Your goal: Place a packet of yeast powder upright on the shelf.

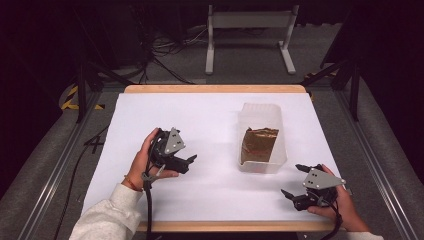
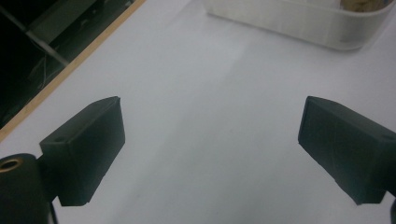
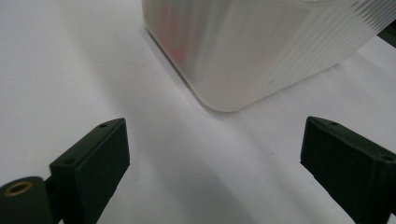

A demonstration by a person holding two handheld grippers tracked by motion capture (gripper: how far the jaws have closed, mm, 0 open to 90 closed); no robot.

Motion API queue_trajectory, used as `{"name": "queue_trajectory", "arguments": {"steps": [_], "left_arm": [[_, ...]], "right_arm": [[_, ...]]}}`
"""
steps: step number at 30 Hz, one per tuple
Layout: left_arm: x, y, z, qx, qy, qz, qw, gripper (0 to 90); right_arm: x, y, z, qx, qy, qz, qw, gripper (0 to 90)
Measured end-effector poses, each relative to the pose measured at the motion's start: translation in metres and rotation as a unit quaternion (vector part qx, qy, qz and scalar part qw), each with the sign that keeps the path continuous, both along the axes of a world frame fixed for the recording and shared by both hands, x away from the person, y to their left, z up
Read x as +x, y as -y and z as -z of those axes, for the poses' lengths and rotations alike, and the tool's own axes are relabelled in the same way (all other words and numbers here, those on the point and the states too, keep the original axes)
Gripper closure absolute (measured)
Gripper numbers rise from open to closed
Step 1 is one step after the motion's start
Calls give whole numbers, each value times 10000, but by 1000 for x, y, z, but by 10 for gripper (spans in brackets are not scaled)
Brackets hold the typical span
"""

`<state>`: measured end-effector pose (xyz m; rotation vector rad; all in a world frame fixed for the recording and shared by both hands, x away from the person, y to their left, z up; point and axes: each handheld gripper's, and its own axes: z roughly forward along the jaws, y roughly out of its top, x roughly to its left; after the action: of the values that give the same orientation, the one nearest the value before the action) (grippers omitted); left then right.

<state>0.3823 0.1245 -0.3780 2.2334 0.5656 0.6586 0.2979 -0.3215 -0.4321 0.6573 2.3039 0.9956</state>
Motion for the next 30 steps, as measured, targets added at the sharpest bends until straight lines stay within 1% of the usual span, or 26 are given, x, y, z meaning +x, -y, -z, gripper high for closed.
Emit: {"name": "queue_trajectory", "arguments": {"steps": [6, 10, 11, 12, 13, 14, 15, 17, 21, 22, 26, 30], "left_arm": [[-3, -17, 8, 39, -76, -135, 9999, 69], [-5, -28, 15, -16, -150, -219, 9996, 67], [-5, -31, 17, 24, -143, -270, 9995, 66], [-5, -33, 18, 109, -96, -320, 9994, 64], [-5, -38, 22, 116, -127, -397, 9991, 64], [-4, -42, 23, 87, -194, -433, 9988, 67], [-4, -46, 25, 59, -218, -489, 9985, 67], [-6, -54, 28, 79, -217, -557, 9982, 66], [-11, -69, 33, 14, -257, -710, 9971, 63], [-12, -73, 34, 54, -272, -727, 9970, 63], [-20, -87, 41, 65, -342, -865, 9956, 62], [-29, -103, 46, 0, -321, -1038, 9941, 62]], "right_arm": [[0, 0, 0, 3, 2, 11, 10000, 84], [0, 0, 0, -10, 3, 3, 10000, 84], [0, 0, 0, -10, 6, 1, 10000, 84], [0, 0, 0, -7, 4, 1, 10000, 84], [0, 0, 0, -6, 4, 4, 10000, 84], [0, 0, 0, -6, -1, 6, 10000, 83], [0, 0, 0, -3, -2, 6, 10000, 83], [0, 0, 0, -15, 1, -3, 10000, 84], [1, 0, 1, -32, 7, 14, 10000, 83], [1, -1, 1, -35, -14, 26, 10000, 83], [1, -2, 1, -33, -20, 11, 10000, 83], [1, -2, 1, -30, -31, 15, 10000, 83]]}}
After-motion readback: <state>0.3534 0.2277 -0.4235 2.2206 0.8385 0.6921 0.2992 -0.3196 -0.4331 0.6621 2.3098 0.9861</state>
